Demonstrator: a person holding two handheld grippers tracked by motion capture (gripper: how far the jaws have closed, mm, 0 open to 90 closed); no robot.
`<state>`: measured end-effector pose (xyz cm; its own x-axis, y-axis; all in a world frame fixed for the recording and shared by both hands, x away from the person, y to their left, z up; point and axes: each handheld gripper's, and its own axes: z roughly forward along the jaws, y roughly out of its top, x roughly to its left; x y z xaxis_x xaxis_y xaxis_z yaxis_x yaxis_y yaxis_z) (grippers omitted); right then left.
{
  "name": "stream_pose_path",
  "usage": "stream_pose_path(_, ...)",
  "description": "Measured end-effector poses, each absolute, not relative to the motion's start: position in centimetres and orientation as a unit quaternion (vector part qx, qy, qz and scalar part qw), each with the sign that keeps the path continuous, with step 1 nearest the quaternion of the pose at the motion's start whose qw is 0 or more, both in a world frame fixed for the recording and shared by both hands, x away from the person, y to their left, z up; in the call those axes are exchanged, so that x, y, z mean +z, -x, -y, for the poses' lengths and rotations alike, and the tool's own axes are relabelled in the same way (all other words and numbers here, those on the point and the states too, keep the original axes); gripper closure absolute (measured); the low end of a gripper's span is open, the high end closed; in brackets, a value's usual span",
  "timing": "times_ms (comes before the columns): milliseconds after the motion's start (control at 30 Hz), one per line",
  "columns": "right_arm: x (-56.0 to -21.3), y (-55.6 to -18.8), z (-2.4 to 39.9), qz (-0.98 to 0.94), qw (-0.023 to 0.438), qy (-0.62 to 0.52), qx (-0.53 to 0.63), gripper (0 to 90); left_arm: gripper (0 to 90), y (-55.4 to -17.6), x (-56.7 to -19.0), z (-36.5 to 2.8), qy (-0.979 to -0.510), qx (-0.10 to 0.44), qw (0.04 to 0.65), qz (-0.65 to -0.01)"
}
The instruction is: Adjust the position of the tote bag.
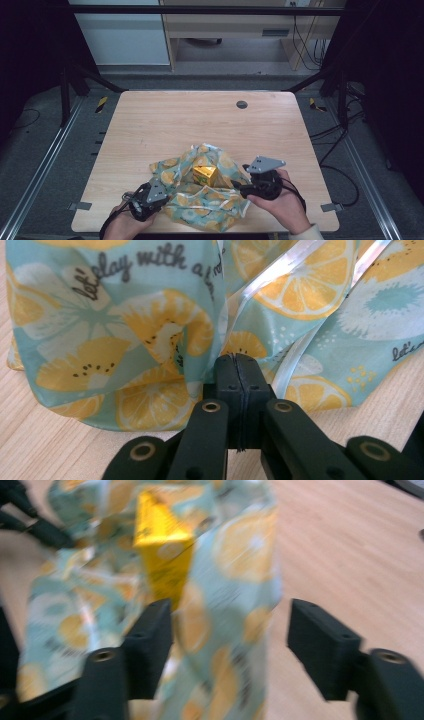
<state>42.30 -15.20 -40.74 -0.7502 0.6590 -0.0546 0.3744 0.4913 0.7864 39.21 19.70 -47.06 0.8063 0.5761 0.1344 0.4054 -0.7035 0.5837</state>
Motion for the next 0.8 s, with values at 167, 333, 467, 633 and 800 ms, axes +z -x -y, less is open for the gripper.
stream_pose_path(167, -40.9, -45.4, 13.8, -0.858, 0.144, -0.303, 0.390, 17.3, 90.0, -39.3, -47.1, -19.8, -0.909, 0.157, 0.274, -0.271)
stream_pose_path(333, -41.8, -47.2, 12.7, -0.869, 0.133, -0.300, 0.370, 32.7, 90.0, -39.3, -46.9, -19.9, -0.908, 0.163, 0.275, -0.269)
stream_pose_path(467, -42.2, -48.3, 12.1, -0.871, 0.116, -0.297, 0.374, 66.8, 90.0, -39.4, -46.6, -19.8, -0.903, 0.180, 0.282, -0.270)
stream_pose_path(633, -42.7, -50.7, 11.3, -0.857, 0.107, -0.314, 0.394, 88.2, 90.0, -39.3, -46.7, -19.7, -0.903, 0.179, 0.282, -0.270)
stream_pose_path(800, -44.3, -53.3, 10.2, -0.862, 0.105, -0.337, 0.363, 89.8, 90.0, -39.8, -47.2, -19.6, -0.908, 0.170, 0.268, -0.272)
